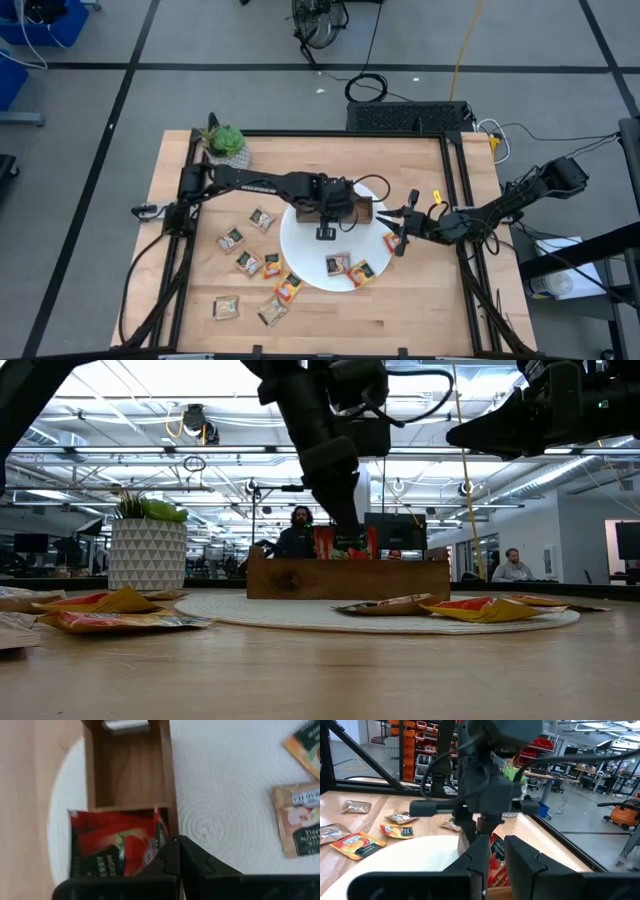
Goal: Pick & Place Tea
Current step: Put the red tea bag into the middle section of the wooden organizer, then put the yellow tea bag into the right section of the wooden organizer
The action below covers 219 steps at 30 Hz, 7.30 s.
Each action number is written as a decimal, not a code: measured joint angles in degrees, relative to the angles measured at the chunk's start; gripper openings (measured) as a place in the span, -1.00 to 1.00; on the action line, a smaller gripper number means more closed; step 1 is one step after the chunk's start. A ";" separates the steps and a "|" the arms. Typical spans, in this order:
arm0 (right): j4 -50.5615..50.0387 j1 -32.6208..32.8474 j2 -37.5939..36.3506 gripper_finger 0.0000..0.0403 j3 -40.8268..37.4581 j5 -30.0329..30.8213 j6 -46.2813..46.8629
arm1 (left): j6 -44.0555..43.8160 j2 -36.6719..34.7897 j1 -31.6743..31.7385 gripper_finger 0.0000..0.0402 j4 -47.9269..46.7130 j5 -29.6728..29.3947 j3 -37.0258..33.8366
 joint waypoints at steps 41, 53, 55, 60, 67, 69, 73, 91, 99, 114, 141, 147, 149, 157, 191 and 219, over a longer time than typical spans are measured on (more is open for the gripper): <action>-1.74 -0.02 0.02 -0.78 0.00 -0.02 0.04 | -10.07 -6.66 1.09 -0.96 -3.76 -3.56 0.31; -3.95 -0.01 0.00 -0.78 -0.02 -0.02 2.26 | -5.79 -11.61 -1.88 -0.99 -0.26 -3.87 0.13; -5.52 0.00 0.00 -0.78 -0.02 -0.02 3.34 | -5.22 -15.42 -2.62 -0.98 3.32 -3.63 -1.72; -9.06 0.00 0.00 -0.78 -0.04 -0.13 7.51 | -3.55 -27.34 -3.74 -0.94 16.49 -5.18 -15.99; -7.76 0.37 0.04 -0.78 -0.07 -9.53 10.39 | -5.08 -43.08 -4.44 -0.96 38.57 -6.24 -39.14; -4.42 0.26 0.02 -0.78 -0.07 -14.04 7.43 | -5.25 -46.51 -4.50 -0.91 43.59 -6.23 -43.96; 2.72 0.26 -0.02 -0.78 -0.07 -20.05 3.27 | -5.31 -51.23 -4.61 -0.83 50.06 -5.99 -49.60; -100.19 1.87 29.60 -0.45 48.33 -16.80 51.57 | -5.31 -52.64 -4.61 -0.81 50.74 -5.90 -51.93; -104.37 -5.43 37.48 -0.09 49.16 -28.54 64.48 | -5.31 -52.64 -4.61 -0.81 50.74 -5.88 -51.93; -90.10 -8.73 37.16 -0.14 38.05 -31.72 71.30 | -5.29 -52.62 -4.62 -0.81 50.63 -5.86 -51.93; -91.65 -1.89 30.80 -0.97 40.63 -33.03 71.60 | -5.29 -52.62 -4.62 -0.81 50.70 -5.86 -51.91; -95.62 2.08 25.28 -0.99 47.53 -17.41 68.01 | -5.29 -52.61 -4.61 -0.81 50.72 -5.86 -51.91; -94.42 2.62 24.79 -0.99 49.50 -9.81 63.32 | -5.29 -52.62 -4.61 -0.81 50.72 -5.86 -51.91; -83.22 -4.52 29.77 -1.00 50.66 2.01 36.47 | -5.29 -52.59 -4.63 -0.81 50.69 -5.86 -51.91; -78.91 -12.50 44.31 -0.49 50.56 2.90 15.20 | -5.29 -52.59 -4.62 -0.81 50.72 -5.89 -51.91; -86.27 -31.10 24.14 -0.23 47.83 -34.59 3.68 | -5.29 -52.59 -4.63 -0.81 50.72 -5.90 -51.91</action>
